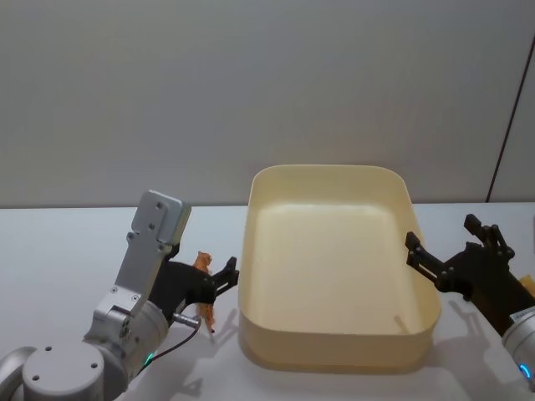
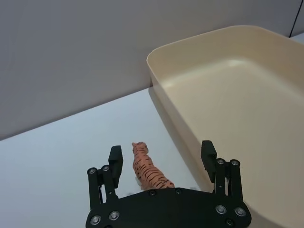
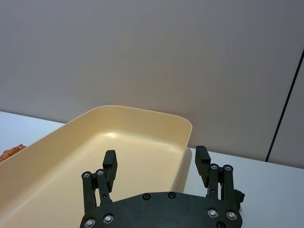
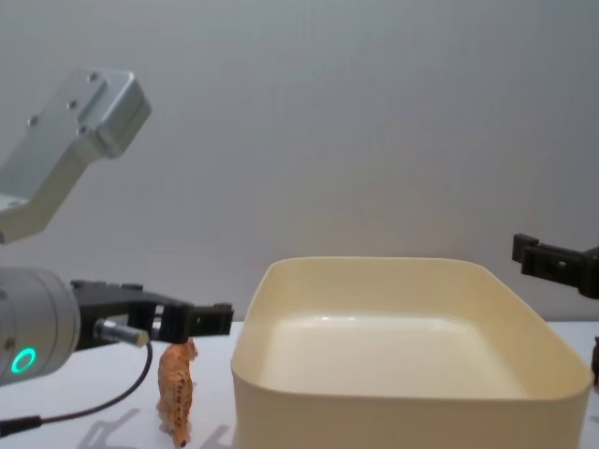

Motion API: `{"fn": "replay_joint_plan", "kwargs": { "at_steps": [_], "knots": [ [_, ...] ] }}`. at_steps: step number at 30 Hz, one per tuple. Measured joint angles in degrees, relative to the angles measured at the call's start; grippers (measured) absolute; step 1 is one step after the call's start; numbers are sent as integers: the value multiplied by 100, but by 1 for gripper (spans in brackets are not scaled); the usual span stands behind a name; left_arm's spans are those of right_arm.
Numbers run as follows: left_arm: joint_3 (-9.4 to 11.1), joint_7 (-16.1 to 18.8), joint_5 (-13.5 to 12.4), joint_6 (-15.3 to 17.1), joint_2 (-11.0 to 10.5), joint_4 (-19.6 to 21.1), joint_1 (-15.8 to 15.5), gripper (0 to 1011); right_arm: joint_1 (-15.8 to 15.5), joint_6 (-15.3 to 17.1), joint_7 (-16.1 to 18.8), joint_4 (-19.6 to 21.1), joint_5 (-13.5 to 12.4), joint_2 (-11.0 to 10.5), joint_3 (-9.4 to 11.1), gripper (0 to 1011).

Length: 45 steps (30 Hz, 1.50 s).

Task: Pick up the toy alternately with two hands and place it into the central storage box.

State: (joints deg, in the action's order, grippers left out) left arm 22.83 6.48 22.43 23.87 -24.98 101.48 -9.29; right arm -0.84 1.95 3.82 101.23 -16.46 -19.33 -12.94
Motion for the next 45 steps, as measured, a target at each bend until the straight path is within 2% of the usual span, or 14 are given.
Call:
{"fn": "replay_joint_plan", "kwargs": {
  "at_steps": [9, 17, 34, 36, 45],
  "knots": [
    [-54, 47, 43, 228, 42, -225, -28, 1001, 0, 0, 0, 0, 0, 0, 0, 1001],
    [-86, 34, 58, 306, 94, -443, -71, 1001, 0, 0, 0, 0, 0, 0, 0, 1001],
    [-111, -289, 49, 380, 260, -862, -249, 1001, 0, 0, 0, 0, 0, 0, 0, 1001],
    [-112, -313, 44, 386, 269, -886, -261, 979, 0, 0, 0, 0, 0, 0, 0, 1001],
    [-117, -405, 28, 412, 310, -983, -309, 741, 0, 0, 0, 0, 0, 0, 0, 1001]
  ]
}}
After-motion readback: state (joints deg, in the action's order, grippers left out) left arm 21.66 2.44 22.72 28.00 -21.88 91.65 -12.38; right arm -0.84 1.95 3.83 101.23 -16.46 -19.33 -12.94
